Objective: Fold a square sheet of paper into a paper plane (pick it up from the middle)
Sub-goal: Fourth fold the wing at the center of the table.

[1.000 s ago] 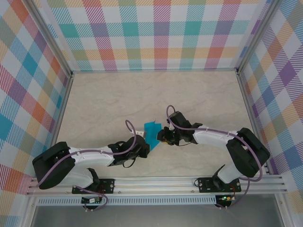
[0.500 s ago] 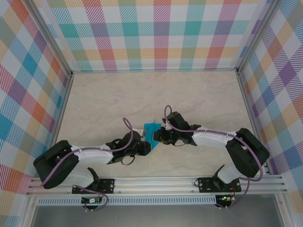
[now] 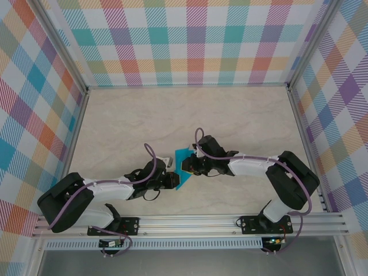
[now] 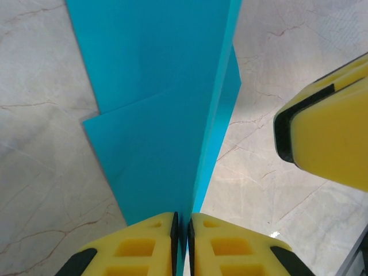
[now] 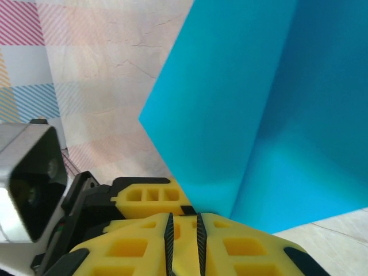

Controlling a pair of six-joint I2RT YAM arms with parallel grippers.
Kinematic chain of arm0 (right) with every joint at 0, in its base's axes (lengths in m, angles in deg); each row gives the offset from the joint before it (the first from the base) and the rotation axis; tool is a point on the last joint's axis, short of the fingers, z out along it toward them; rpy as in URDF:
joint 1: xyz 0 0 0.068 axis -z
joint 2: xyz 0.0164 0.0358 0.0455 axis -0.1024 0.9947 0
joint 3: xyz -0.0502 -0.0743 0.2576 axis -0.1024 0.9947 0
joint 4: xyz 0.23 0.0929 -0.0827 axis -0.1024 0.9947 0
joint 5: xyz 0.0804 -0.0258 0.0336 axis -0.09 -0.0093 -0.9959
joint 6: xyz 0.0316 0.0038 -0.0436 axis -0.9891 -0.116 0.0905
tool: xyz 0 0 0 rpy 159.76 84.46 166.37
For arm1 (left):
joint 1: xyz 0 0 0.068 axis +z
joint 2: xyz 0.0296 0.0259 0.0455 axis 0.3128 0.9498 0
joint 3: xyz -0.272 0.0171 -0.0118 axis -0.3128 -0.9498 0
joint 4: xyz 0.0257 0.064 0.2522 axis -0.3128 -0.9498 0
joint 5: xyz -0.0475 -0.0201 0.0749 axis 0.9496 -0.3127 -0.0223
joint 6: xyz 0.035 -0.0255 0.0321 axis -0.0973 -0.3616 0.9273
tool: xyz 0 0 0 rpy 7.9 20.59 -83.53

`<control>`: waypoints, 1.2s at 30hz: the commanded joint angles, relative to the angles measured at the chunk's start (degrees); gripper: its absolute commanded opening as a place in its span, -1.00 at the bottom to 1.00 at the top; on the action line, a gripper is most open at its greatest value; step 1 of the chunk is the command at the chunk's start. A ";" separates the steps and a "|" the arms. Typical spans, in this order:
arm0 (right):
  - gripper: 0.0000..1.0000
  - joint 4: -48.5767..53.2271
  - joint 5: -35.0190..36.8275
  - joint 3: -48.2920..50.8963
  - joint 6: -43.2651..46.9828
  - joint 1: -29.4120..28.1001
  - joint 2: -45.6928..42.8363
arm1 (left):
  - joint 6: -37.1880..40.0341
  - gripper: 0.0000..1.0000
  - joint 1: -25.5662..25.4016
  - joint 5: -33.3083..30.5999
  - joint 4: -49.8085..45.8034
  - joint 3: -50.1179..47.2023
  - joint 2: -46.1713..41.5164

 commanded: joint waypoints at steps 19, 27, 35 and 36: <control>-0.62 -4.51 0.01 -2.93 -3.36 -0.35 4.51 | -0.90 -0.68 2.55 3.83 2.90 -0.33 -1.27; -0.59 -4.34 -0.61 -2.09 -3.35 -0.36 3.55 | -0.12 -0.66 2.68 4.67 4.76 -0.77 -0.70; -0.58 -3.42 -0.19 -1.00 -3.30 -0.36 2.49 | -0.14 -0.63 2.65 4.86 5.76 -0.25 1.41; -0.57 -3.50 -0.29 -0.82 -3.34 -0.36 2.26 | -0.07 -0.64 2.68 4.78 5.65 -0.33 1.37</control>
